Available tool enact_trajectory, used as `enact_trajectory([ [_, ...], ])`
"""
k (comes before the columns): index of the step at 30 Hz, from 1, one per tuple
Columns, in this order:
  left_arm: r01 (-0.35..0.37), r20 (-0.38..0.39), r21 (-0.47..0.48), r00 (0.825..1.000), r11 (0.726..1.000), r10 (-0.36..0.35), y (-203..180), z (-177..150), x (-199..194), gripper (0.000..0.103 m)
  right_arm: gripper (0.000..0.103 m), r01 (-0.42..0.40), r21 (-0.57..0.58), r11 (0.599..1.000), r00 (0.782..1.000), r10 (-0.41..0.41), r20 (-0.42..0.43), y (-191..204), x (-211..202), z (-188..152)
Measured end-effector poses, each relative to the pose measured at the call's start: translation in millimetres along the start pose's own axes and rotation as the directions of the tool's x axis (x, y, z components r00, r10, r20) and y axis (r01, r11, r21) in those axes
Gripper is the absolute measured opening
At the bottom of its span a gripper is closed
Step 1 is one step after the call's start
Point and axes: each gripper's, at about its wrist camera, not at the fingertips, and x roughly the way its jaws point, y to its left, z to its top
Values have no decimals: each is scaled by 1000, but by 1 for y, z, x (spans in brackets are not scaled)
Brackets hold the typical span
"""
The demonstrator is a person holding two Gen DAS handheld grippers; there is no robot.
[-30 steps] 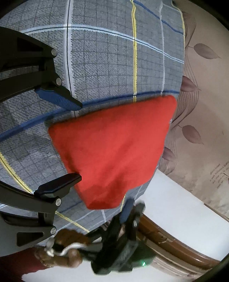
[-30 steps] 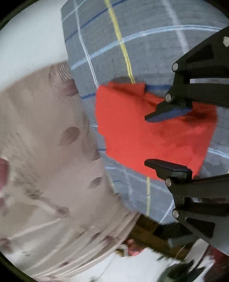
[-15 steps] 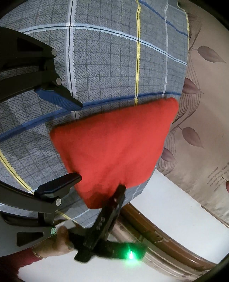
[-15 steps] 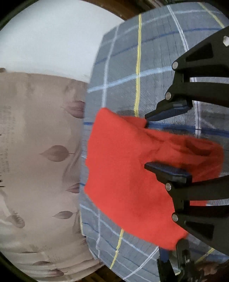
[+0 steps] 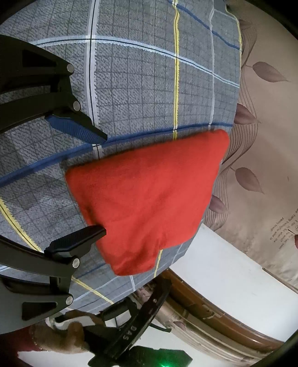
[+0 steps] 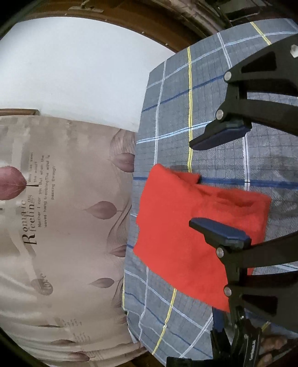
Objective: Fold small clothes
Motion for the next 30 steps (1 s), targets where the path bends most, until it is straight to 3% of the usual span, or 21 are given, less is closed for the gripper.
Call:
enact_trajectory([
  [23, -5, 2, 0, 1000, 1000, 5, -1, 0, 0, 74, 72, 22, -30, 999, 1000, -22, 5, 11, -8, 5],
  [30, 78, 62, -11, 995, 997, -77, 8, 14, -15, 74, 77, -70, 38, 997, 990, 74, -123, -11, 24, -14],
])
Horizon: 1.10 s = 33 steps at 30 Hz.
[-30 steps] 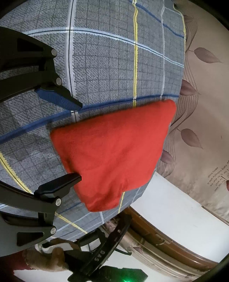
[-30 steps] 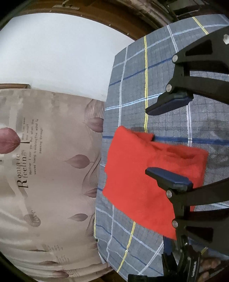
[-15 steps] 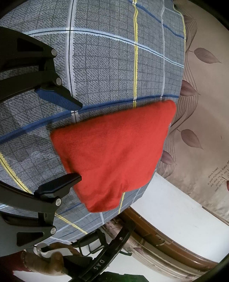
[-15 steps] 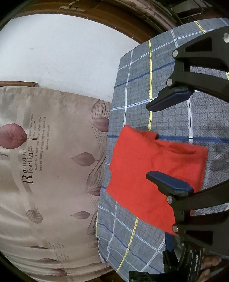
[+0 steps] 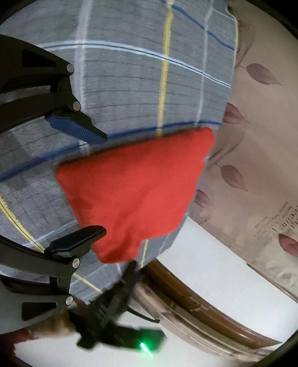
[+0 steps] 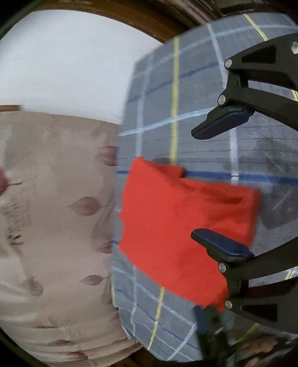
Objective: Fold small clothes
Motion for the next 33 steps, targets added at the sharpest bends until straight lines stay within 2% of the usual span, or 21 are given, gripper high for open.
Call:
enact_trajectory([
  [3, 41, -27, 11, 999, 999, -41, 6, 22, 3, 74, 77, -119, 114, 986, 989, 128, -69, -28, 23, -8],
  [6, 108, -57, -31, 992, 994, -110, 19, 48, 14, 74, 77, -258, 228, 939, 948, 292, -130, -51, 50, -11],
  [9, 116, -72, -64, 990, 991, -120, 33, 69, 31, 74, 81, -315, 278, 907, 918, 366, -153, -62, 71, -7],
  [10, 126, -86, -68, 987, 990, -132, 37, 74, 38, 74, 83, -348, 292, 891, 902, 403, -154, -63, 77, -5],
  [13, 167, -149, -75, 973, 983, -176, 42, 83, 59, 74, 87, -400, 305, 865, 875, 459, -154, -63, 92, 7],
  [16, 170, -185, -53, 967, 984, -176, 45, 87, 76, 74, 87, -436, 316, 843, 849, 501, -166, -61, 107, 17],
  [20, 222, -188, -121, 952, 967, -242, 62, 89, 88, 74, 88, -486, 331, 809, 817, 555, -156, -59, 125, 29],
  [22, 253, -162, -144, 948, 957, -275, 68, 90, 90, 74, 88, -506, 337, 794, 803, 576, -150, -56, 129, 33],
  [23, 260, -157, -147, 946, 954, -282, 69, 91, 90, 74, 88, -516, 336, 788, 797, 585, -147, -53, 132, 35],
  [26, 258, -164, -132, 947, 957, -278, 65, 91, 94, 74, 88, -529, 316, 788, 798, 588, -133, -44, 136, 37],
  [28, 255, -174, -117, 946, 960, -273, 61, 92, 99, 74, 88, -544, 331, 771, 787, 606, -119, -44, 138, 37],
  [31, 252, -172, -120, 947, 960, -270, 60, 93, 102, 74, 87, -577, 389, 718, 750, 654, -97, -50, 142, 35],
  [33, 228, -176, -105, 954, 968, -244, 57, 92, 104, 72, 87, -600, 403, 691, 722, 685, -99, -48, 141, 33],
])
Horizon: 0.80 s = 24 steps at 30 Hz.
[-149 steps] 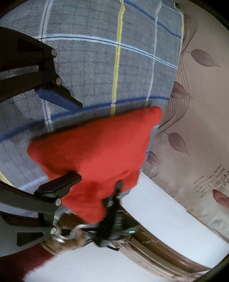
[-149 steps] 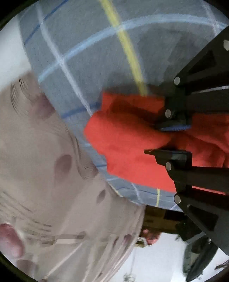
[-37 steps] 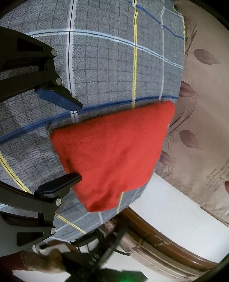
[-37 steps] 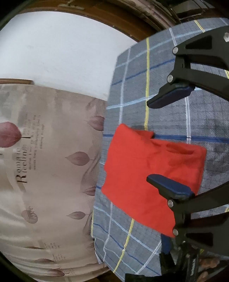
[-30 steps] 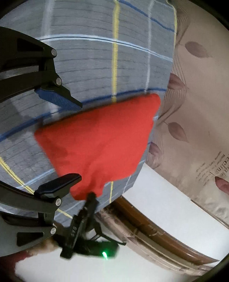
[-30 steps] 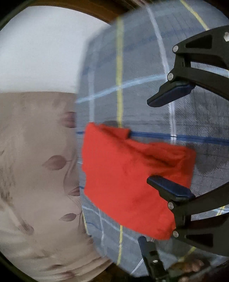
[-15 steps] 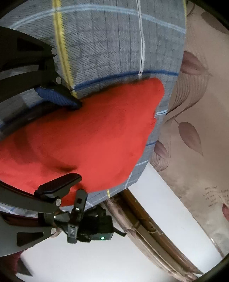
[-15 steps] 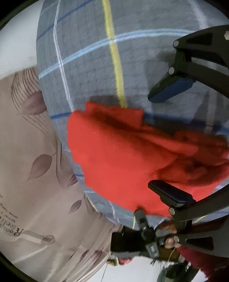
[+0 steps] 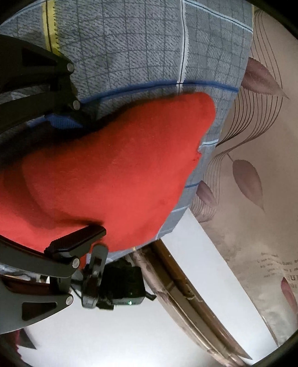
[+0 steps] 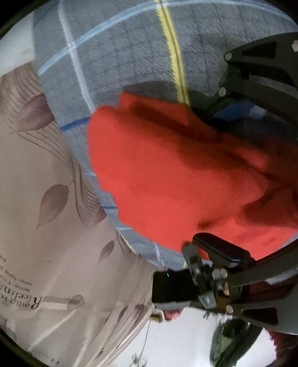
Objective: Fold small clothes
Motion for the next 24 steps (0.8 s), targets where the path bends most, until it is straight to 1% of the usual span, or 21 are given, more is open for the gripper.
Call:
enact_trajectory([
  [2, -35, -5, 18, 999, 999, 35, -3, -1, 3, 70, 87, -8, -16, 1000, 1000, 8, -17, 4, 1, -3],
  [5, -93, -2, 68, 996, 993, 93, -12, 0, 7, 70, 86, -23, 4, 1000, 1000, 23, -4, 2, 4, 4],
  [7, -112, 5, 81, 994, 990, 112, -13, -1, 9, 70, 86, -13, -2, 1000, 1000, 13, 0, 3, 8, 7],
  [9, -126, 13, 83, 992, 989, 125, -13, 0, 10, 69, 82, 5, -25, 1000, 1000, -5, 0, 7, 12, 7],
  [10, -144, 17, 88, 990, 986, 143, -14, 0, 10, 65, 70, 19, -38, 999, 1000, -19, -1, 8, 14, 7],
  [11, -164, 20, 96, 986, 982, 163, -16, -1, 11, 59, 44, 27, -33, 999, 1000, -28, -9, 6, 16, 6],
  [12, -189, 23, 112, 982, 976, 187, -18, -1, 12, 56, 40, 13, -7, 1000, 1000, -13, -28, 1, 19, 6],
  [13, -204, 25, 125, 979, 971, 203, -20, -1, 13, 54, 38, -7, 16, 1000, 1000, 8, -27, -3, 19, 6],
  [15, -246, 41, 155, 969, 957, 243, -27, -3, 15, 49, 37, 4, 0, 1000, 1000, -4, -29, -1, 20, 6],
  [17, -297, 69, 188, 955, 936, 289, -36, -6, 15, 43, 36, 22, -14, 1000, 999, -22, -28, 2, 20, 5],
  [19, -340, 95, 214, 940, 916, 327, -44, -8, 14, 39, 36, 23, -9, 1000, 1000, -24, -21, 4, 20, 5],
  [20, -364, 110, 230, 931, 903, 348, -49, -9, 14, 38, 35, 24, -2, 1000, 1000, -24, -16, 4, 20, 3],
  [22, -397, 125, 255, 918, 882, 377, -55, -10, 15, 36, 34, 30, 4, 1000, 1000, -30, -6, 6, 19, 1],
  [24, -412, 128, 261, 911, 873, 392, -59, -10, 15, 35, 34, 27, 11, 1000, 1000, -27, 2, 8, 17, 0],
])
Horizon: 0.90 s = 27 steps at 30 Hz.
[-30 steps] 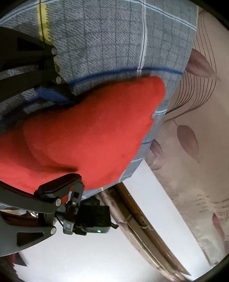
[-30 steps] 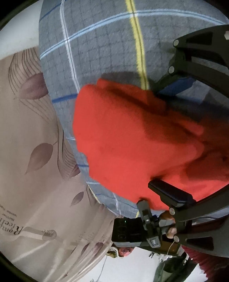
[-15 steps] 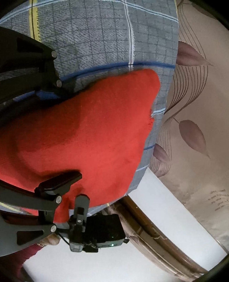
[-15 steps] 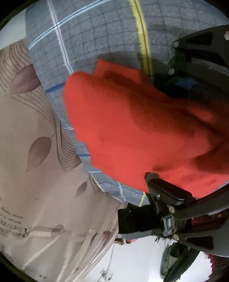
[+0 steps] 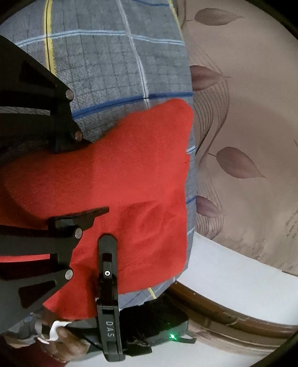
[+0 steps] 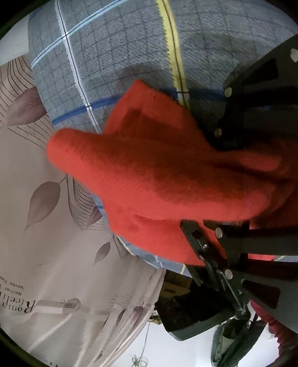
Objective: Fold small clothes
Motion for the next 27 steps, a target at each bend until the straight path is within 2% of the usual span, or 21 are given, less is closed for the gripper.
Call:
enact_trajectory([
  [11, -63, 24, 63, 998, 996, 61, -15, -1, -22, 33, 32, -28, 27, 999, 999, 27, 40, 20, -16, -13],
  [27, -143, 99, 115, 986, 983, 132, -27, -24, -103, 33, 32, -118, 7, 993, 991, 118, 58, 83, -27, -47],
])
